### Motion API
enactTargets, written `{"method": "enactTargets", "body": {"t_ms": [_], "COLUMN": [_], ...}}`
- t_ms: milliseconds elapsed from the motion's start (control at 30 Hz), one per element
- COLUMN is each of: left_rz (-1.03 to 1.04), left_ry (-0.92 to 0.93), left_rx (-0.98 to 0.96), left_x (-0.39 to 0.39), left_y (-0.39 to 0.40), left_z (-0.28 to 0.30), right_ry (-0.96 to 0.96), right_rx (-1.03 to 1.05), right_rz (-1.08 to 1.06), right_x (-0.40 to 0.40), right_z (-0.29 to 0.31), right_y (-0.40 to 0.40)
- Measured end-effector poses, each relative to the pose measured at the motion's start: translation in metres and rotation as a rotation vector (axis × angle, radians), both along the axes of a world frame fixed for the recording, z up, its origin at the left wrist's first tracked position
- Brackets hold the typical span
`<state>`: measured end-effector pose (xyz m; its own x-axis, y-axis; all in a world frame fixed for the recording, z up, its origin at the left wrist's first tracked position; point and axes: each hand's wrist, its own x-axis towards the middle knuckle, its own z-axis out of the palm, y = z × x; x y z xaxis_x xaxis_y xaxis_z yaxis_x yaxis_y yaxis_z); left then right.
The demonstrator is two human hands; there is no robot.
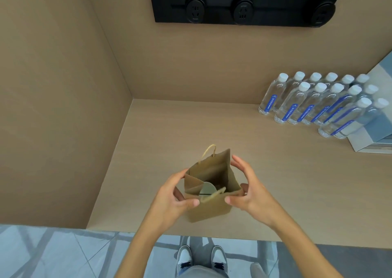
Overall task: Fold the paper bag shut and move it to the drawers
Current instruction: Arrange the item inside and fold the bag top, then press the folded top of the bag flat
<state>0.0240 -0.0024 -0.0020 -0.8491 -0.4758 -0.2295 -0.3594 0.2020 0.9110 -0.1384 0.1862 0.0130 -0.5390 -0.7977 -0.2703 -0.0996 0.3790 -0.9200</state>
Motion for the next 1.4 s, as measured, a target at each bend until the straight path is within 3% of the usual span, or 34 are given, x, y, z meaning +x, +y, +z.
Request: {"method": "enactTargets", "body": {"t_ms": [233,467,633,800,1000,1200,1400], "left_rz": [0.003,0.099,0.134,0.219,0.298,0.21,0.241], "left_ry": [0.031,0.075,0.063,0.038,0.084,-0.072,-0.056], "left_rx": [-0.054,-0.033,-0.311,0.017,0.243,0.098,0.084], "left_x": [-0.005,-0.015,-0.014,-0.009,-0.01,-0.019,-0.024], "left_y": [-0.004,0.001,0.005,0.008,0.014,0.022,0.021], "left_z": [-0.008,-0.009,-0.015,-0.015,-0.005,-0.007,-0.01], "right_ry": [-0.103,0.004,-0.136,-0.194,-0.162,-0.095,-0.232], "right_rx": [-0.036,-0.105,-0.174,-0.213,-0.038,0.084,0.023], "right_rz": [0.073,-0.07,-0.261,-0.354,-0.259,-0.21,-0.291], "right_x": [-0.016,-0.018,-0.006,0.001,0.004,0.012,0.014], "right_z": [-0.007,-0.019,-0.027,-0.028,-0.019,-0.016,-0.015], "right_y": [-0.002,-0.01,-0.013,-0.011,-0.011,-0.02,-0.017]}}
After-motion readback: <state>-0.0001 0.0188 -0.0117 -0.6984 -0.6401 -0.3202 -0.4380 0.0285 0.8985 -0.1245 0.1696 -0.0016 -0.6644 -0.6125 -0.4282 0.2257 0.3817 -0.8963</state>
